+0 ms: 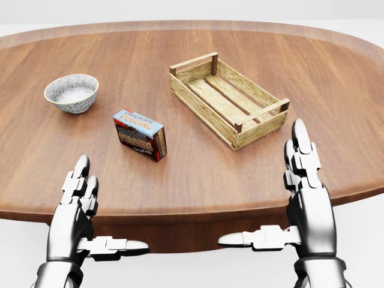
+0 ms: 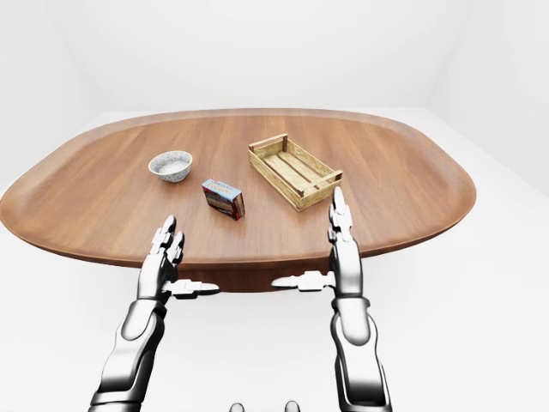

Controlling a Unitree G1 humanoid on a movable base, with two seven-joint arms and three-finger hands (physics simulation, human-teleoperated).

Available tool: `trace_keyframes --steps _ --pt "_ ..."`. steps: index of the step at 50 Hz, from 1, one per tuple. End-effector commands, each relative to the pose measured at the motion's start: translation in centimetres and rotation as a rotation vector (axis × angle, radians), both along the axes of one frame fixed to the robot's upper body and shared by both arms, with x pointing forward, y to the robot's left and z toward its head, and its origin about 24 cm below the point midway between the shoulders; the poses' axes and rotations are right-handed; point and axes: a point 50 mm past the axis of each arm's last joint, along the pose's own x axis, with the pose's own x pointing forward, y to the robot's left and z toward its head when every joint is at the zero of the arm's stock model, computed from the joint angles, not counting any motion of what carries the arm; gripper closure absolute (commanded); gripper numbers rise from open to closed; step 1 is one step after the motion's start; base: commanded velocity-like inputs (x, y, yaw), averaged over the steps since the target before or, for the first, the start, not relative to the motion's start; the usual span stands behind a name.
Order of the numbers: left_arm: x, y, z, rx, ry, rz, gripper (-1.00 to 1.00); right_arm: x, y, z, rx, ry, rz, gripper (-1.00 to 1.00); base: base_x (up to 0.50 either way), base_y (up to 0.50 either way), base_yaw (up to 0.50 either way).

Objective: Pick up the chocolate pudding and put it in the tray.

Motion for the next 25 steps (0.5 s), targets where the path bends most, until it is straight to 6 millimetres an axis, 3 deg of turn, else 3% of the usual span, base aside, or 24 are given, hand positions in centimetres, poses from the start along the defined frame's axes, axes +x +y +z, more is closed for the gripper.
trace_keyframes --steps 1,18,25 --pt "-0.01 -0.03 -0.06 0.000 0.008 -0.002 -1.00 -1.15 0.13 1.89 -0.034 -0.093 -0.014 -1.00 0.00 0.00 0.00" --pt "0.00 -0.09 -0.27 0.004 0.012 -0.003 -1.00 -1.46 0.31 2.11 -0.069 -0.111 -0.016 -1.00 0.00 0.00 0.00" --pt "-0.03 -0.10 -0.17 0.005 0.011 -0.003 -1.00 -1.54 0.36 2.15 -0.069 -0.113 -0.014 -1.00 0.00 0.39 0.00"
